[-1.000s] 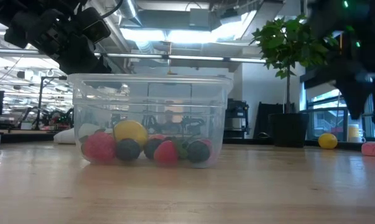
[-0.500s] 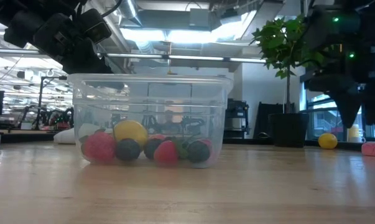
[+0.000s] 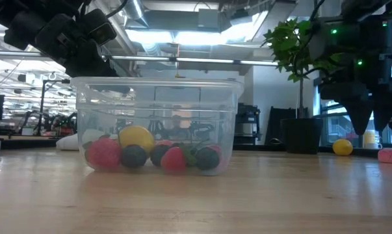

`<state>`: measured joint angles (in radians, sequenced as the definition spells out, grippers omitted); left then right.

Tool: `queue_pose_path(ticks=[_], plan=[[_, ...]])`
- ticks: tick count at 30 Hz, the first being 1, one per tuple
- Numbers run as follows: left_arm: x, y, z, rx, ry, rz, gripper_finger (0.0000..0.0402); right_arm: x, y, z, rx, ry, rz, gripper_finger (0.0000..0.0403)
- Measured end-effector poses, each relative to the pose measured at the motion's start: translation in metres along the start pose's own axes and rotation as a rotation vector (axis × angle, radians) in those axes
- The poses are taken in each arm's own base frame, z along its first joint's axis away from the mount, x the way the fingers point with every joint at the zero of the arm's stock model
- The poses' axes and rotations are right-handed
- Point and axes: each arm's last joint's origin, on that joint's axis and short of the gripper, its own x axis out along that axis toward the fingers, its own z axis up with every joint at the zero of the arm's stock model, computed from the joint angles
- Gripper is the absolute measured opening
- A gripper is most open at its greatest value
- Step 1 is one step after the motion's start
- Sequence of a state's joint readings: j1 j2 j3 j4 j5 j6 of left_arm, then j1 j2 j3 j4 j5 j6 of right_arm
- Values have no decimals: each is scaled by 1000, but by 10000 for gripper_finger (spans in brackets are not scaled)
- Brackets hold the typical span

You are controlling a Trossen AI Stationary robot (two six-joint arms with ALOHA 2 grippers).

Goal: Pick and placing Produce into tupperware
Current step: Put the peach into the transparent bin

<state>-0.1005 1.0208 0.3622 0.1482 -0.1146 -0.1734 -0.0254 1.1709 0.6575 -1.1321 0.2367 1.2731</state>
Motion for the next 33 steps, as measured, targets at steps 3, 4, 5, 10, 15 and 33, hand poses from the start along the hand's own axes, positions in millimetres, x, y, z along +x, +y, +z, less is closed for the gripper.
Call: queue_pose_path(ticks=[3,4,5,10,15,33], plan=[[0,0,0,0,-1,0,121,1,-2,4,-6,6,-7,244],[0,0,0,0,-1,0,121,2,-2,5,-20,7,-9,244],[0,0,0,0,-1,0,121,3,-3,5,-33,10,-13,244],[0,0,0,0,-1,1,121,14,-7,5,-87,61,-14,244],[0,0,0,0,-1,0,121,27,-8,2,-97,69,12,244],[0,0,0,0,-2,0,121,51,-12,-7,-61,90,53,223]])
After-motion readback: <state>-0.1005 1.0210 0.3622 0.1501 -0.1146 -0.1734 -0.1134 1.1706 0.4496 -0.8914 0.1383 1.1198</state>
